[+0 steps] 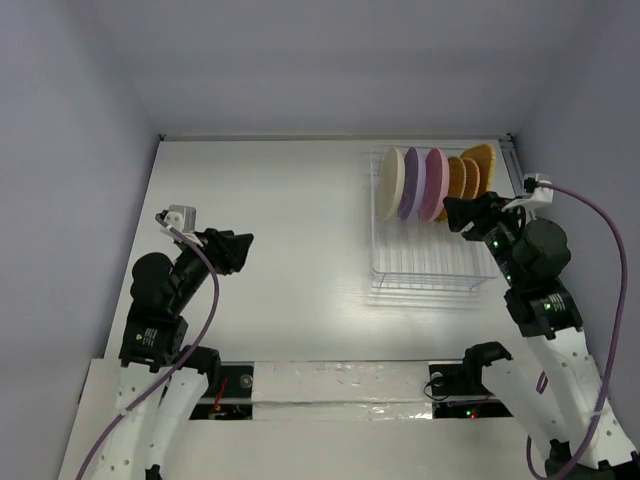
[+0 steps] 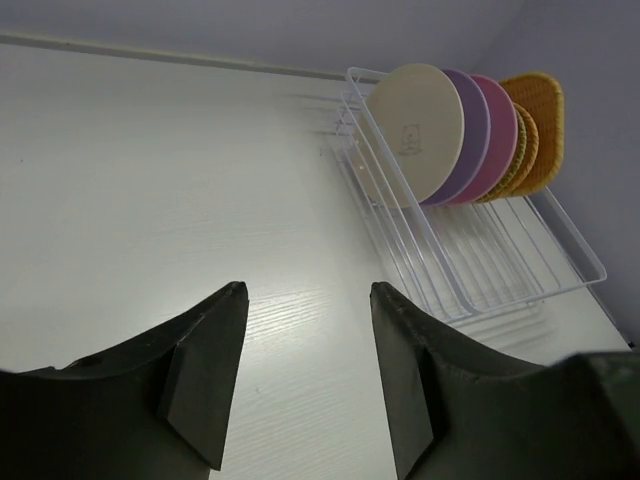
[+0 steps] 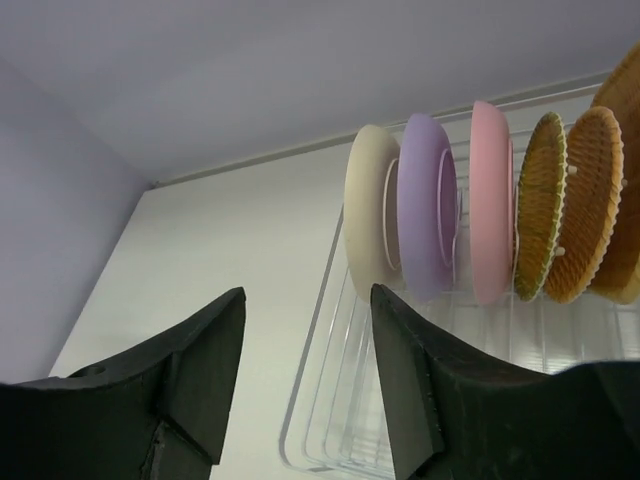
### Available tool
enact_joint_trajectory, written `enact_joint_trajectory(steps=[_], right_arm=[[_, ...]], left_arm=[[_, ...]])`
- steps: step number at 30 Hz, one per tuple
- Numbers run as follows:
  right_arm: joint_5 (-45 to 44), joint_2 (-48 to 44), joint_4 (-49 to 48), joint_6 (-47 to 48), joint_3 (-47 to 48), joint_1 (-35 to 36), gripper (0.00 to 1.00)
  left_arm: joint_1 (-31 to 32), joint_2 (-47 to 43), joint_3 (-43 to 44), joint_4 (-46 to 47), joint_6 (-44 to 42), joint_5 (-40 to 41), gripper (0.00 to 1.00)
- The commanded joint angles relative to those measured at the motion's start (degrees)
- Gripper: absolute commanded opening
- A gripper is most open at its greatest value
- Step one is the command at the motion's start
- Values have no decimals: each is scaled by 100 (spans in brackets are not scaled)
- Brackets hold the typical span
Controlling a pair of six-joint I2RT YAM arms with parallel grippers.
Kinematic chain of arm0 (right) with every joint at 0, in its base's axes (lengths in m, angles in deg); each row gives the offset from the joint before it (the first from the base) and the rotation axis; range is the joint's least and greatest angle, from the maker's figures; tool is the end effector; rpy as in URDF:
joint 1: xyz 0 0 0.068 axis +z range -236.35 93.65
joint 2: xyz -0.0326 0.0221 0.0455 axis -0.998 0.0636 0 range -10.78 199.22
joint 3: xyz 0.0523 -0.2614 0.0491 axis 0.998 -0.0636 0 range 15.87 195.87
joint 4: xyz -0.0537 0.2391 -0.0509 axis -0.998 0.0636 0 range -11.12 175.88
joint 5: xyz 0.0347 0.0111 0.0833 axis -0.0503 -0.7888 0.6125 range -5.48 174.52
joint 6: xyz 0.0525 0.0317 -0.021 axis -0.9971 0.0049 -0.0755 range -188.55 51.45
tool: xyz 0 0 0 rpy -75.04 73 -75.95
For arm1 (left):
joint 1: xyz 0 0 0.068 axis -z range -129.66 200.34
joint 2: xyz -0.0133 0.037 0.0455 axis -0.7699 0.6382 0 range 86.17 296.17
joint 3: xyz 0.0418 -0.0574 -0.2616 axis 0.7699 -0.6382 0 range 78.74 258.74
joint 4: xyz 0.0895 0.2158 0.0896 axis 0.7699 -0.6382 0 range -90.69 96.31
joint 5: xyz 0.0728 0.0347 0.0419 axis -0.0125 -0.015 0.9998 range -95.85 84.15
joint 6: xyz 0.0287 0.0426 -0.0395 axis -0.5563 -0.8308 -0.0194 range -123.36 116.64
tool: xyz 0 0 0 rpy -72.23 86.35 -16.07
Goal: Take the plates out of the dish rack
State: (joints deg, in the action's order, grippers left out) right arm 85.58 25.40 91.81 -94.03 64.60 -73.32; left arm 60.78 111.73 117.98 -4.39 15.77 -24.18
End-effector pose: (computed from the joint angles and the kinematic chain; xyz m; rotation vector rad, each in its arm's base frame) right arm 0.1434 0.0341 0.3767 0.1590 1.5956 0.5392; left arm 0.1126 -0.0370 0.3463 0.1438 1.5507 -0.6523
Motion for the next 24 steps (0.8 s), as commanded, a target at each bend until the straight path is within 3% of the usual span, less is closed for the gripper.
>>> enact_joint_trajectory(steps=[1,3,4,7,8,9,11,12,19,21,22,24], right_arm=[[192,178,-45,95,295,-38,58],[394,354,-80,78,356,-38,35],[508,424,-97,78,435,14,16],[369,740,-45,113,619,259,2],[108,837,-1,191,768,365,2],[-34,1046,43,235,865,479,2],[-498,1285,192,349,1041,821,2],[-649,1564,262,394,1251,919,1],[-2310,2804,1017,807,2121,1245,7],[-2470,3051,1124,895,2307,1245,23],[-2392,3279,1168,904,2473,1297,38],[-2277,3517,1133,983,2606,1298,50]], left_arm=[[-76,-7,84,270,-51,-154,50],[-77,-68,83,235,-42,-92,52],[-77,-104,66,244,-24,-57,52],[-77,-236,5,261,64,83,42],[-77,-253,-22,270,116,197,38],[-77,-245,-48,270,186,215,27],[-77,-192,-40,253,205,198,13],[-77,-140,-31,200,205,233,0],[-77,-87,13,-2,284,848,0],[-77,-34,13,-2,293,849,0],[-77,-8,13,-11,301,848,3],[-129,-42,4,-20,310,831,15]])
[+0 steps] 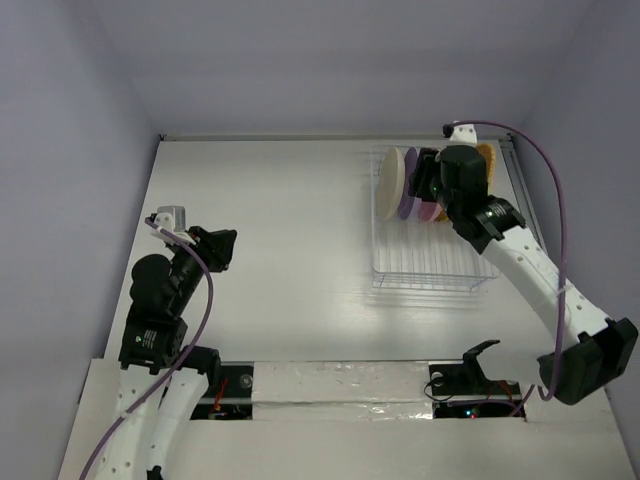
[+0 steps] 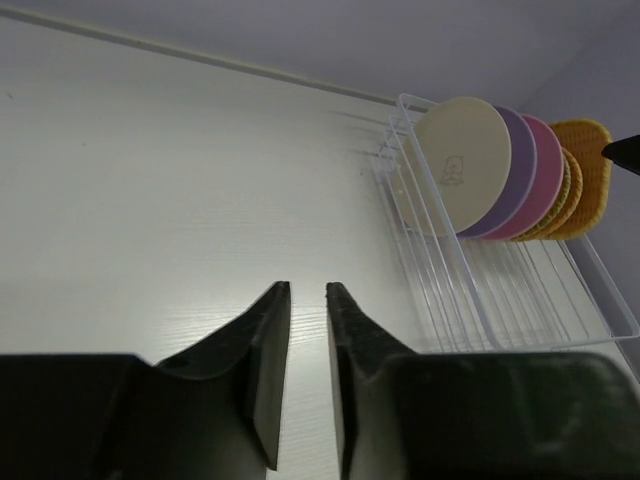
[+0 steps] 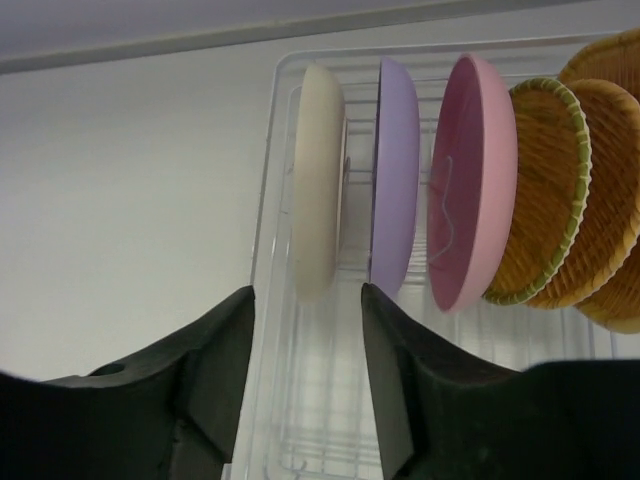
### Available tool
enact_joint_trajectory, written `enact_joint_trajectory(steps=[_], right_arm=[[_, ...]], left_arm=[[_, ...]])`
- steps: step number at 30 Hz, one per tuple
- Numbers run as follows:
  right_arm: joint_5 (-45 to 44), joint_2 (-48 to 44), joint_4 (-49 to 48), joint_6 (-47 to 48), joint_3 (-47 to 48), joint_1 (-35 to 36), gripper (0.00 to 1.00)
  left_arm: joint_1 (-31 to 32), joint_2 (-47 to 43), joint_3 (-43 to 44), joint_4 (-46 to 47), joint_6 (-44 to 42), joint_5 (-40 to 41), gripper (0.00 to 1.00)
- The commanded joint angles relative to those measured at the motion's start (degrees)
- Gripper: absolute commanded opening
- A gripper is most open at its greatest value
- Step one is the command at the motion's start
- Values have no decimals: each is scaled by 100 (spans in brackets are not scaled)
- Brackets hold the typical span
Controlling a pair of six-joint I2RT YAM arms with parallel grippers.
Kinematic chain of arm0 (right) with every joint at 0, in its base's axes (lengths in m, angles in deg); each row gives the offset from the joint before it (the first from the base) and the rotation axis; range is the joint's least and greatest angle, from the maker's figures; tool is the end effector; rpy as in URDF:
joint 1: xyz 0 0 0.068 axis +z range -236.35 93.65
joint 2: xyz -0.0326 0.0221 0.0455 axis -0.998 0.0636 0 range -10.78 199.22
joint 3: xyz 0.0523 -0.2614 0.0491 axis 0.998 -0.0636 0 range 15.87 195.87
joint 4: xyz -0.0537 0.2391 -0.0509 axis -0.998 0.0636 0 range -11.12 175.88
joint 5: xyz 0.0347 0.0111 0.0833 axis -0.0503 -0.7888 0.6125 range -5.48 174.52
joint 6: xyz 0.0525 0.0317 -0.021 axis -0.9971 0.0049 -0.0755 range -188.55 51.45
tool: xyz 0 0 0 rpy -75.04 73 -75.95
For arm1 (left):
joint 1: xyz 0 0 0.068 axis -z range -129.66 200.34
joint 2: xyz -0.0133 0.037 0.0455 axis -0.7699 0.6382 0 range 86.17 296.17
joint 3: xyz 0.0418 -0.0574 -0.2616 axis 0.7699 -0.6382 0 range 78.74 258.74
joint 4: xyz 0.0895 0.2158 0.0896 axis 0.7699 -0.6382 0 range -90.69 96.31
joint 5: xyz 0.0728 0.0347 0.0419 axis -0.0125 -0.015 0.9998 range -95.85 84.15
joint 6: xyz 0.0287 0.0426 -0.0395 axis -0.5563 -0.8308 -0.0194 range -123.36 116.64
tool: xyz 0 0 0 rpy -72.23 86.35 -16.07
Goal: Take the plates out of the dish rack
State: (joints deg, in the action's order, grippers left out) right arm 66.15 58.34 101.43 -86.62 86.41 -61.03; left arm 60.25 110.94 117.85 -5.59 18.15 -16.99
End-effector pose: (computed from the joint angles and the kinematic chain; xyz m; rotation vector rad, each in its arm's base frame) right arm 0.2526 0.1019 0.3803 0.0905 1.9229 0.1974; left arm 0.1128 -0.0297 0.3444 0.0002 1.5579 -0.5834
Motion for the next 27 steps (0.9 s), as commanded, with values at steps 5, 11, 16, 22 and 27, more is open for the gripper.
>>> enact_joint_trajectory(steps=[5,11,16,22,27], right_arm=[[-351,953,127,277,881,131,58],[-483,1885,277,382,1549,131,55],[-975,2692,557,418,2085,131,51],[-1467,3247,856,479,2516,131,46],[-1792,3432,954,593,2710,201,37]], left_arm=[[-130,-157,-35,153,72,120,29],[-130,-157,-27,144,89,94,30],[-130,-254,-35,136,89,94,30],[-130,-315,-35,135,81,94,30],[-130,-350,-27,135,81,94,31]])
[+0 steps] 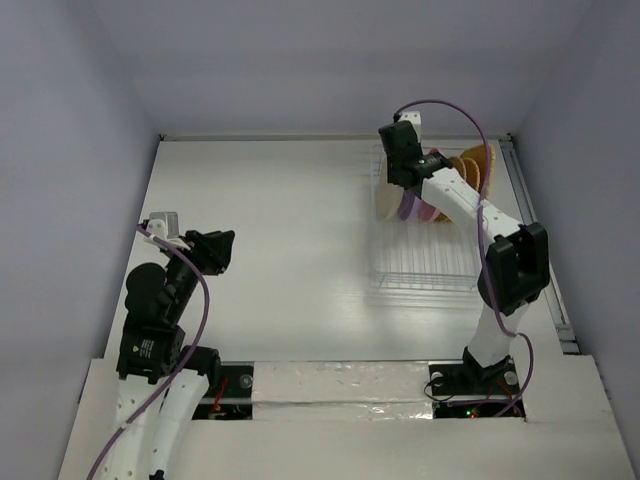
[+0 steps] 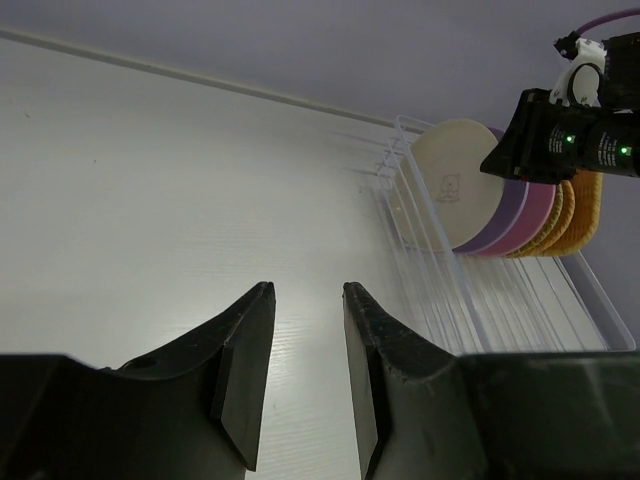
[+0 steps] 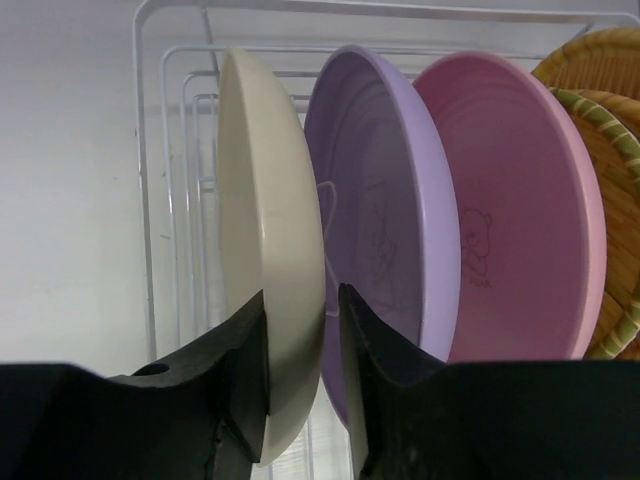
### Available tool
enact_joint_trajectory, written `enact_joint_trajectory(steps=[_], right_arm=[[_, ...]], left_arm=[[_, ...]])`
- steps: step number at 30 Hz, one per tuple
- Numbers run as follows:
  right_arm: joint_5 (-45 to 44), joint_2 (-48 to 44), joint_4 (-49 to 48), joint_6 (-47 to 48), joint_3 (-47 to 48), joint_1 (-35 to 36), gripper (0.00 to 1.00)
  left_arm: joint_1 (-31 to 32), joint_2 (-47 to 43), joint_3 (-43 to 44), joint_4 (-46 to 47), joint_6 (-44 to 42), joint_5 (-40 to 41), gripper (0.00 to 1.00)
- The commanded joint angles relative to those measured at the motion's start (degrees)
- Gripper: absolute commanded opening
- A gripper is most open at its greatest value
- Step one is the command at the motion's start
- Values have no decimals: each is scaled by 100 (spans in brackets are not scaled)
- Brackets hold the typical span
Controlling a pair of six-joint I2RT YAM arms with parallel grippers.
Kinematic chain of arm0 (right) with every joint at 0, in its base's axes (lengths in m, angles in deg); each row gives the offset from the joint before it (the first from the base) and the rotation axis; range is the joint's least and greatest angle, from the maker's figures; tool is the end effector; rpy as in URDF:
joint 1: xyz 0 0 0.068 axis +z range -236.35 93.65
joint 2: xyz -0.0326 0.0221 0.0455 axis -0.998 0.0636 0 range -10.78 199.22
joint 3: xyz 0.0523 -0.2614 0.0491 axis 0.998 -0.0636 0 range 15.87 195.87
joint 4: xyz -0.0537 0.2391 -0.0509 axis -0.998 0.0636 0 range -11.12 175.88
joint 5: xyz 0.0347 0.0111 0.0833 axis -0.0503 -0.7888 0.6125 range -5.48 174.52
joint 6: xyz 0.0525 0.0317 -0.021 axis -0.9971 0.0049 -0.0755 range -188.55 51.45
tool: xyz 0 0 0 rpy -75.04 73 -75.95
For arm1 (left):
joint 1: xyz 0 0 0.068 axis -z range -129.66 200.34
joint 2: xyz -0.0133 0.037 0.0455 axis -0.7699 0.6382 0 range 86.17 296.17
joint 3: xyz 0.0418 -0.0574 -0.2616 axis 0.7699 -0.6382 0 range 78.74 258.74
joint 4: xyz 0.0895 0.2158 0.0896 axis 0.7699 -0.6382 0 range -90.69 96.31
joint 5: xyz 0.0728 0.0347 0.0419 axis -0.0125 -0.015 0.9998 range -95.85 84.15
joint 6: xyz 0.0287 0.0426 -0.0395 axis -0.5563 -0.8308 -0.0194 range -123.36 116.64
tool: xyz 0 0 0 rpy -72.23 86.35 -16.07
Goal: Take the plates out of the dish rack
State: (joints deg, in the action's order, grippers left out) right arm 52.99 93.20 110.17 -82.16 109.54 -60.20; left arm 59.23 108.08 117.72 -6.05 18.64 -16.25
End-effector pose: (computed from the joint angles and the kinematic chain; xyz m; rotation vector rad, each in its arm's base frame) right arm 0.3806 0.1574 0.3075 0.0364 2.1825 -0.2440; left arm 0.1025 -0.0254 0.3472 -0.0242 1.5160 -0.5687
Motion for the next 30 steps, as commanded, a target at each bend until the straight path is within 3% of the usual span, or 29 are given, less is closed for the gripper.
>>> enact_joint_trajectory(steps=[1,8,14,30], right_arm=[[-538,-28,88,191,424,179,35],[-1345,377,483,507,934,513,22],[-1882,491,633,859,1206,698,0],[-2683,175,580,1572,1690,997,0]], left_arm=[[-27,-82,-13,164,41,28,31],[-27,-108,-13,164,50,64,32],[-27,-134,-13,164,68,73,32],[-27,-143,-14,164,76,64,33]])
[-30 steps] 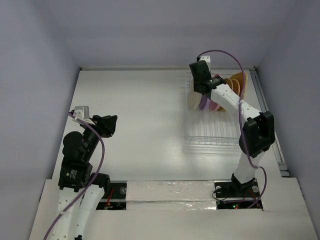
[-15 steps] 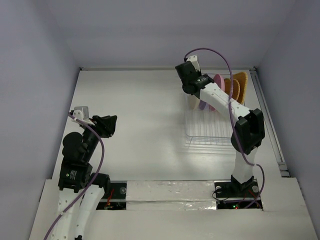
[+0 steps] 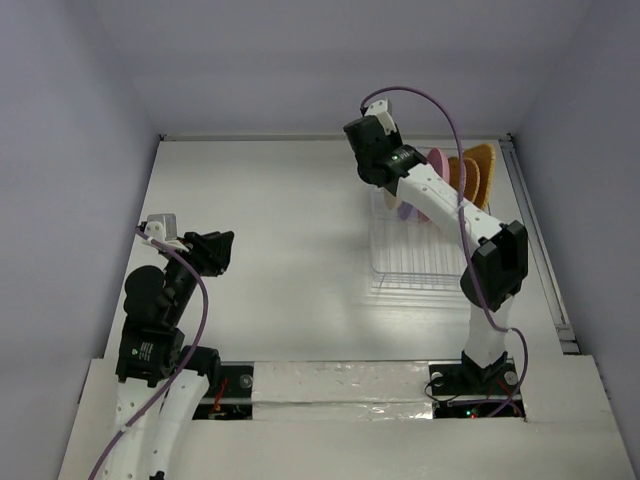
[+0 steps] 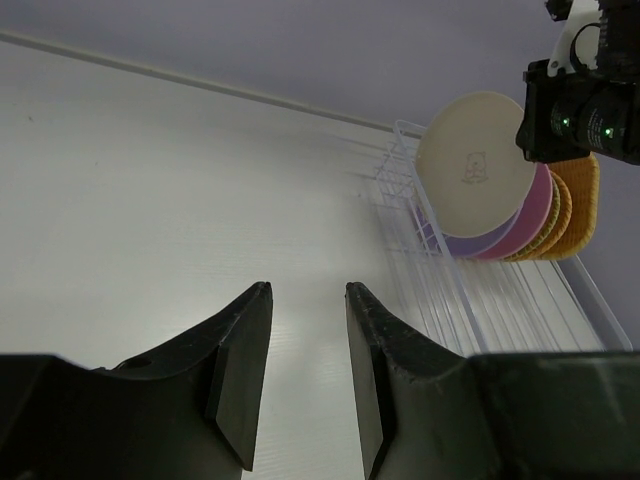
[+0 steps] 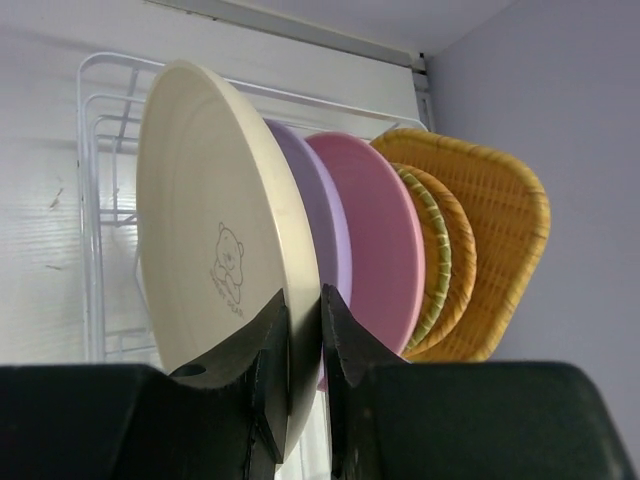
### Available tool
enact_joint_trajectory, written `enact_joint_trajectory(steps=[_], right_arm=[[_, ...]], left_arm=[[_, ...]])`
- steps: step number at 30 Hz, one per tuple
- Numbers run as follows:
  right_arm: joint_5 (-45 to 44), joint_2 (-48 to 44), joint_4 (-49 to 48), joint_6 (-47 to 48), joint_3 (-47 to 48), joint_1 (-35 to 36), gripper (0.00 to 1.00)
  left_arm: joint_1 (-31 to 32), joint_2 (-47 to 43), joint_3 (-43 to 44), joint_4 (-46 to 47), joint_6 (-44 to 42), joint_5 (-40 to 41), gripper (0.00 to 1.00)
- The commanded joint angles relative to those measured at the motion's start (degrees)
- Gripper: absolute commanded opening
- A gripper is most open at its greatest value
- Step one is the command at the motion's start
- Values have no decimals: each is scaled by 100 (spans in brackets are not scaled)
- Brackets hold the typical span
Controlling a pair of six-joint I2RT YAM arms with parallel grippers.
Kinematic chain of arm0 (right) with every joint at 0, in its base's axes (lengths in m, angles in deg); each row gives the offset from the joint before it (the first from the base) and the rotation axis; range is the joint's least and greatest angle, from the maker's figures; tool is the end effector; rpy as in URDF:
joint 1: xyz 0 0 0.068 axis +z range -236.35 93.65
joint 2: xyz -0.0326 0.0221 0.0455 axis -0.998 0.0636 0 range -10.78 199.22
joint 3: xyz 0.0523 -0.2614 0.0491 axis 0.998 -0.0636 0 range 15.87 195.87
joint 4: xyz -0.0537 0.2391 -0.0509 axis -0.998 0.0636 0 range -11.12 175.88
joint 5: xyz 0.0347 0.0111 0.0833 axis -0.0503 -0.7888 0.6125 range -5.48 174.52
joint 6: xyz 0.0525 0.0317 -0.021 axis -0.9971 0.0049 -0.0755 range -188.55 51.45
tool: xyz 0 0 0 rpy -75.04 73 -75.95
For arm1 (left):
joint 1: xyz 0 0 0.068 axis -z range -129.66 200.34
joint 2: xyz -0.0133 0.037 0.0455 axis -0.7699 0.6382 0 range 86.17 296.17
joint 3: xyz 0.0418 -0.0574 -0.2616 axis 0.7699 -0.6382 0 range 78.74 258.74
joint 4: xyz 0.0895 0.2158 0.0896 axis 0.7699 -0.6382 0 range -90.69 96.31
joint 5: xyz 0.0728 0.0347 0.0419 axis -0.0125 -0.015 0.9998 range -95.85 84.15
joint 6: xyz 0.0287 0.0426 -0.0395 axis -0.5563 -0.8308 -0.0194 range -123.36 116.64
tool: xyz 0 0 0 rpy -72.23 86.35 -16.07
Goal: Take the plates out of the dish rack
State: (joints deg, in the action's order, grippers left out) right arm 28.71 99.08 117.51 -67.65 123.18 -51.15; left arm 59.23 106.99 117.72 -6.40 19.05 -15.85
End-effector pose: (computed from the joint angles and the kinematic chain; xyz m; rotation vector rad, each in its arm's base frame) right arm 0.3687 0.2089 0.3422 -0.1603 2.0177 -0.7326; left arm 0.0983 -0.0244 0.3480 -0.0332 1.5028 -0.5700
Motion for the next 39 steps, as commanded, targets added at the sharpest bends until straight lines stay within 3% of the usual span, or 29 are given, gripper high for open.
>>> enact_joint_trajectory(steps=[1,14,17,19,26,30,33,39], right_arm=[[-272,-474,-111,94,326,144,0],[-281,-1529,-163,-82,185,821,0],[-27,-1600,-338,-273,194,935,0],[613,-1591,-714,-442,107,989,0],[2784,-573,-1699,-1601,114,1260,0],[3881,567,-1895,-2321,885,1340,0],[4392,1236,-1947,-2787,1326,1340,0],[4588,1889,-2360,-3473,1389,1340,0]], left_arm=[[-27,-17,-22,207,35,16,33],[-27,142,-22,234,26,-64,33],[-27,177,-22,225,26,-72,33],[-27,194,-22,234,26,-72,33],[-80,177,-13,216,26,-46,33],[-80,203,-13,216,26,-28,33],[-80,203,-13,225,26,-46,33],[-133,230,-22,234,26,-72,34]])
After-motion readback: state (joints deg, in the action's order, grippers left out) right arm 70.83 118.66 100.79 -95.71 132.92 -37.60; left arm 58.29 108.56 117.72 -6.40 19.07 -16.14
